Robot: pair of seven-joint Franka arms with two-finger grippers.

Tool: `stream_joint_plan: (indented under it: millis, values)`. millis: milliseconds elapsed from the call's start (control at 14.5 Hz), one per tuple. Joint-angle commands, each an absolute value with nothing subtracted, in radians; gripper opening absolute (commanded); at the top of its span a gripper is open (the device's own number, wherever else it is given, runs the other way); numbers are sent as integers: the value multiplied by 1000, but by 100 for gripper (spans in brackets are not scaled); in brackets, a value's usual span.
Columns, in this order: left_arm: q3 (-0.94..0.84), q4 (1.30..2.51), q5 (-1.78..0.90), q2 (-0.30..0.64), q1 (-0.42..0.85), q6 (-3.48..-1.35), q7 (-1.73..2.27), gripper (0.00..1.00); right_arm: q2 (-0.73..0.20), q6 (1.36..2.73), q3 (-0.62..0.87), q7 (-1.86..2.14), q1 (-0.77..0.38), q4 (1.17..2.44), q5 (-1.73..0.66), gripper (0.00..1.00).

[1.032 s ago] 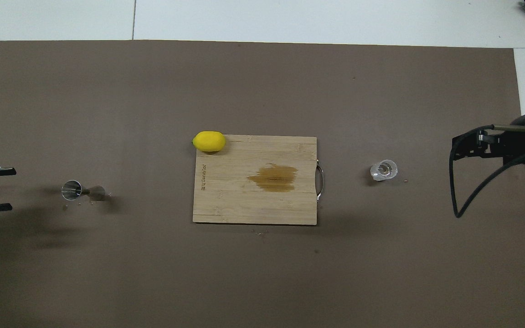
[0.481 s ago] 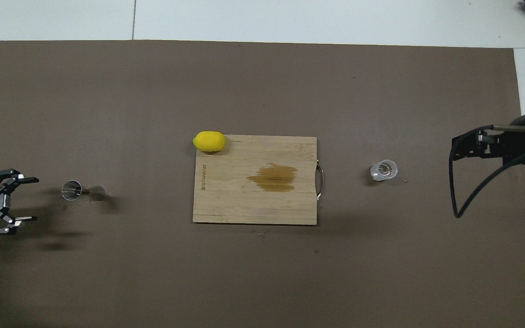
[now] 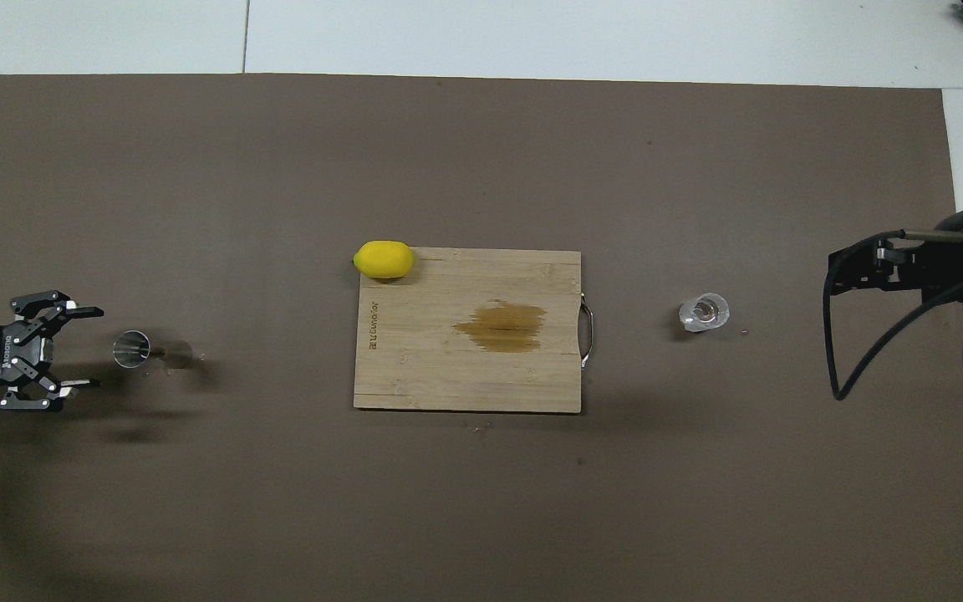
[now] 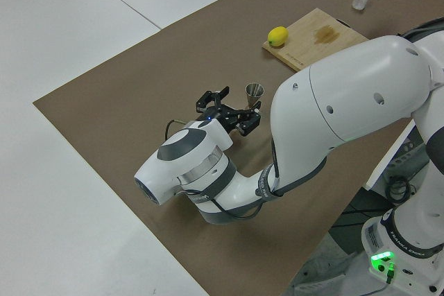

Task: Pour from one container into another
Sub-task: 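Reach the open left gripper toward the small metal cup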

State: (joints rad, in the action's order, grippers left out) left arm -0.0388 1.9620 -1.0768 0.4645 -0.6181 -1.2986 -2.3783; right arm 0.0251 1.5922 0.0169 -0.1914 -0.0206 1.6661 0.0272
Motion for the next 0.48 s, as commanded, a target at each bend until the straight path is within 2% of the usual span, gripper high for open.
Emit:
stream_joint_plan:
  millis: [0, 413]
  values:
    - [-26, 2013, -1098, 445, -591, -1319, -2405, 100, 49, 1597, 20, -167, -17, 1695, 31, 100]
    - [-26, 2034, -1097, 440, -569, -1313, -2408, 100, 49, 1598, 20, -167, -15, 1697, 31, 100]
